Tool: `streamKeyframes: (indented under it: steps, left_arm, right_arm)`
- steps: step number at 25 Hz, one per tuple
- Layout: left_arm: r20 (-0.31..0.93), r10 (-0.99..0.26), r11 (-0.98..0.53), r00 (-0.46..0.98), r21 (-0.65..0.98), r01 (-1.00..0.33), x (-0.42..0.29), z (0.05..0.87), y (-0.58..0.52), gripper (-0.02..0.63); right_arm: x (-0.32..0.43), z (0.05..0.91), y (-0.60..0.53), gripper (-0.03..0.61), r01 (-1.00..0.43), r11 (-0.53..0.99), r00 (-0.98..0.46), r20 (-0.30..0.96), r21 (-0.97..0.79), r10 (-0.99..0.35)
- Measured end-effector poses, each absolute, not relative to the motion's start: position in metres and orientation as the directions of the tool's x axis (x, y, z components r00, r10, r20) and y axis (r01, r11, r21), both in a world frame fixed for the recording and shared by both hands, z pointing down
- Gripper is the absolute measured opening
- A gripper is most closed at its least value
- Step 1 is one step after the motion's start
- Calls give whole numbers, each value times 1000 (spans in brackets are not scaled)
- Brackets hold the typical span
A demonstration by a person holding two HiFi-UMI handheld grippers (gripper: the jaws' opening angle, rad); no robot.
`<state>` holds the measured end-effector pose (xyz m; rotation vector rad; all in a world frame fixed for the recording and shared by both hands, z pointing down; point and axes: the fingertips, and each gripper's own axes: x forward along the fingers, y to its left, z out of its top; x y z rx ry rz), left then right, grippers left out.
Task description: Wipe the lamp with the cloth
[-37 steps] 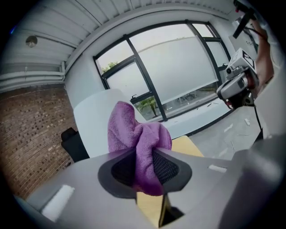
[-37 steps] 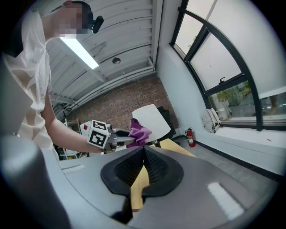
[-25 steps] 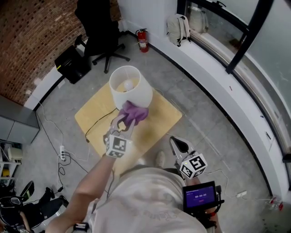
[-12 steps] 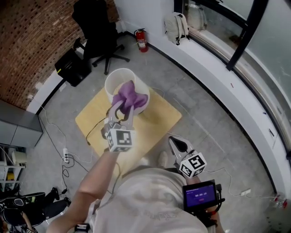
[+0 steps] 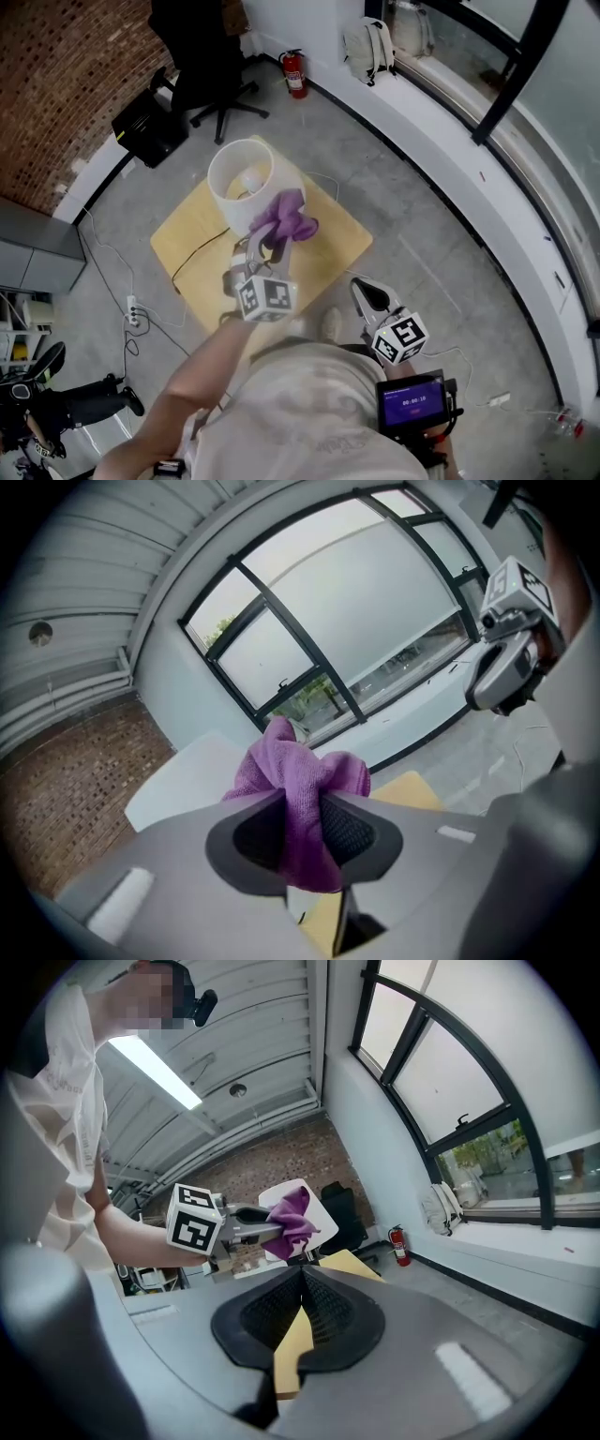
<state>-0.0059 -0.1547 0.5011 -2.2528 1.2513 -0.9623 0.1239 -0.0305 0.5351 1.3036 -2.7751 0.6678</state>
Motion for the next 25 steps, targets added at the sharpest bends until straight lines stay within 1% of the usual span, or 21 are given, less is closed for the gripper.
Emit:
streamKeyframes:
  steps: [5, 8, 10, 13, 16, 18, 20, 22, 25]
  left_arm:
    - [483, -792, -605, 373, -539, -587, 6, 539, -146, 94]
    - [493, -767, -628, 410, -449, -635, 11, 540, -139, 94]
    - [455, -770, -622, 448, -381, -684, 9, 519, -133, 94]
    - [328, -814, -567, 480, -265, -780, -9, 466, -126, 94]
    - [188, -873, -480, 450, -160, -863, -43, 414, -128, 94]
    - [133, -909, -411, 395, -118, -904, -77, 393, -133, 94]
    - [103, -939, -337, 329, -79, -938, -115, 383, -138, 94]
    - [106, -956, -277, 273, -29, -960, -152, 383, -145, 92]
    - [110, -960, -250, 257, 78, -965, -189, 386, -164, 92]
  right_arm:
    - [131, 538, -38, 14, -718, 582, -677, 185, -383, -713]
    - [137, 538, -40, 14, -704, 591, -692, 192, -394, -696]
    - [136, 537, -42, 14, -691, 605, -708, 201, -395, -677]
    - [127, 532, -51, 14, -659, 644, -743, 202, -388, -638]
    - [111, 520, -63, 14, -624, 686, -776, 191, -374, -602]
    - [97, 510, -67, 14, -603, 713, -794, 182, -358, -580]
    - [83, 501, -68, 14, -583, 736, -809, 170, -343, -562]
    - [69, 494, -68, 14, -571, 750, -818, 161, -334, -552]
    - [57, 491, -71, 14, -576, 750, -815, 168, -325, -554]
